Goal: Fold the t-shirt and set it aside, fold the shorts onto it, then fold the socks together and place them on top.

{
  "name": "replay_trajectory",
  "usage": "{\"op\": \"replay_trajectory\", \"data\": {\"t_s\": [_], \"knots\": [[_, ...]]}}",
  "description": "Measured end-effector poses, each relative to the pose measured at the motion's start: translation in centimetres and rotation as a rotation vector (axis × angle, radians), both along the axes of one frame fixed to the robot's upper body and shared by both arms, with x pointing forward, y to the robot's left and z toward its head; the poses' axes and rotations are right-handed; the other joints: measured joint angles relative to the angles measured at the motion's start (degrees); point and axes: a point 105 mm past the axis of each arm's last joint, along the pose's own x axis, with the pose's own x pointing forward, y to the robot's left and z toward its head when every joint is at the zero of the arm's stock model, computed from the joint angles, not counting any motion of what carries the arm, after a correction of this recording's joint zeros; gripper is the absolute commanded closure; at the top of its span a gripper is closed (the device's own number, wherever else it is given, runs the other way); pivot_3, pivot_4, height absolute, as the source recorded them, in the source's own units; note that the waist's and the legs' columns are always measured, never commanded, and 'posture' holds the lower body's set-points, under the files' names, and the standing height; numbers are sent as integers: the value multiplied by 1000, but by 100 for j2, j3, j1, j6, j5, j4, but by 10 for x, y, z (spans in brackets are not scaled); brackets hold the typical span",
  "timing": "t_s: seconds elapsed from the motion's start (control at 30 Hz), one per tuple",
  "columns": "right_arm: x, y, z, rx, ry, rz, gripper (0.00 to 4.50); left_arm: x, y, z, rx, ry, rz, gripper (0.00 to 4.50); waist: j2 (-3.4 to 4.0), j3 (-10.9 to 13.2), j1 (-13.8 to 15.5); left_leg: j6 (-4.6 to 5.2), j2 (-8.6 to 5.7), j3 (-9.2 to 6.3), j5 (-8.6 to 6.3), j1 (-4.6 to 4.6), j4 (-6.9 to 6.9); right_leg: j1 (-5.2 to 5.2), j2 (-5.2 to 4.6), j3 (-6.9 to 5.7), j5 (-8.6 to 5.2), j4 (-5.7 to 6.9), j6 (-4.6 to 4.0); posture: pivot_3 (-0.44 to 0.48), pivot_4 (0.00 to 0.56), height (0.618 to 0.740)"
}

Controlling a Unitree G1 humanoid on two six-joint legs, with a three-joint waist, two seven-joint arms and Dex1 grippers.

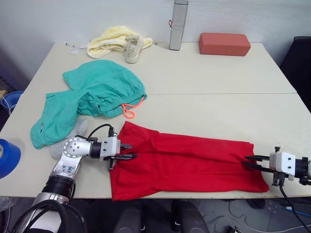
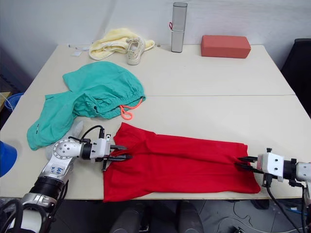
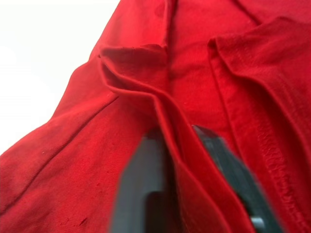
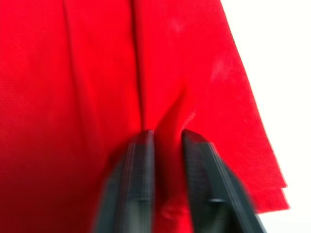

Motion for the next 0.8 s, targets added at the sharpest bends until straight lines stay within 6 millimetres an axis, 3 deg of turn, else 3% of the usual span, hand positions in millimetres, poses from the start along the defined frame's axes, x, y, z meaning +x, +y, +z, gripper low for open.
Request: {"op": "replay_trajectory", "data": {"t_s": [0.13,0.27,0.37,0.43,0.53,0.6,0.8], "knots": [[-3,0,12,41,52,-21,1286,-6,11,7,-7,59,-39,1292,4,1,-4,-1,0,-1,-1,-1,-2,-3,0,-1,-2,0,-3,0,150,740],[-7,-13,36,89,154,-128,28,-11,23,28,-70,118,-43,1263,7,1,7,1,-1,-8,-2,-2,-2,2,-8,-8,-2,-4,-4,0,150,740],[-10,-11,45,180,280,-189,28,-15,20,40,-105,186,-58,1263,7,1,8,5,-1,-15,-5,-2,-3,5,-12,-11,-3,-6,-5,0,150,740],[-2,-8,57,283,311,-244,28,-7,14,53,-163,234,-27,1263,6,2,4,5,-2,-15,-5,-2,-2,5,-12,-11,-3,-5,-5,0,150,740],[15,5,73,371,271,-246,612,9,-2,75,-228,232,11,1861,5,2,10,5,-3,-18,-5,-2,-2,6,-11,-14,-2,-4,-4,0,150,740],[26,13,74,399,225,-240,1267,16,-15,82,-238,214,23,2436,6,1,15,3,-10,-17,-5,-4,-5,4,-10,-15,-2,-5,-3,0,150,740],[56,38,39,270,156,-223,3431,32,-44,59,-185,228,92,4382,4,2,28,9,-12,5,2,-18,4,-5,9,-15,3,10,7,0,150,740]]}}
